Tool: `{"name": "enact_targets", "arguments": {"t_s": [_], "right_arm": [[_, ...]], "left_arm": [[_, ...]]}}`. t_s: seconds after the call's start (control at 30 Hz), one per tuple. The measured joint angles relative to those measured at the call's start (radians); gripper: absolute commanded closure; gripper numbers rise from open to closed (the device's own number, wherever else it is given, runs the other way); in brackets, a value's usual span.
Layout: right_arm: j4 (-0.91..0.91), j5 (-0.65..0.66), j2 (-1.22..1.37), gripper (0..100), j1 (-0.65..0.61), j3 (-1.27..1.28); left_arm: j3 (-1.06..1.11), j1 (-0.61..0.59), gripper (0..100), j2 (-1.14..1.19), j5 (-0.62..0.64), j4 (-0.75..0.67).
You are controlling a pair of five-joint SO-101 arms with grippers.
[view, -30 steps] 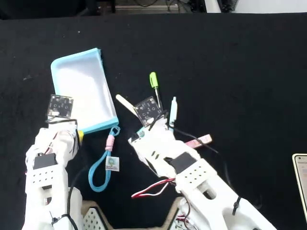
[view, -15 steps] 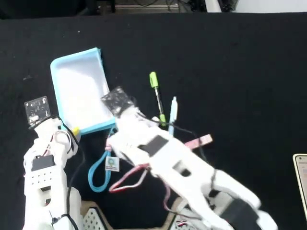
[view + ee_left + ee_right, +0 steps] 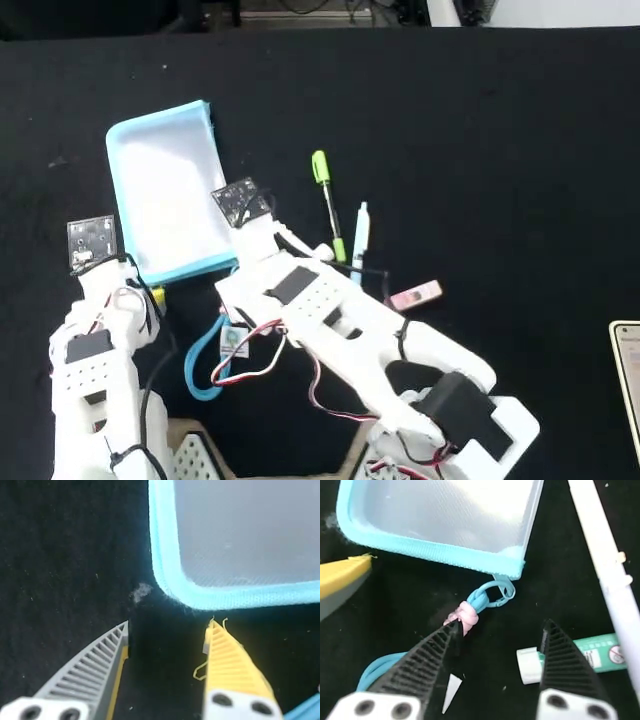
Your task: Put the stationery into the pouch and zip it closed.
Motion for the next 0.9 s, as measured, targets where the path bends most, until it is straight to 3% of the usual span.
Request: {"name": "enact_targets", "arguments": {"t_s": [0.2, 0.47, 0.53, 0.63, 0.9], "right_arm": [[0.0, -0.026, 0.014, 74.4, -0.057, -0.032], [0.005, -0.026, 0.236, 75.0, -0.068, -0.144], [0.055, -0.026, 0.276, 80.5, -0.069, -0.201], [0.155, -0.026, 0.298, 98.8, -0.064, -0.267], [0.333, 0.0, 0.239, 98.7, 0.114, -0.287]], "left_arm": [[0.0, 0.002, 76, 0.0, 0.0, -0.003], [0.0, -0.002, 76, 0.0, 0.0, -0.003], [0.0, -0.002, 76, 0.0, 0.0, -0.003], [0.0, -0.002, 76, 0.0, 0.0, -0.003], [0.0, -0.002, 76, 0.0, 0.0, -0.003]]}}
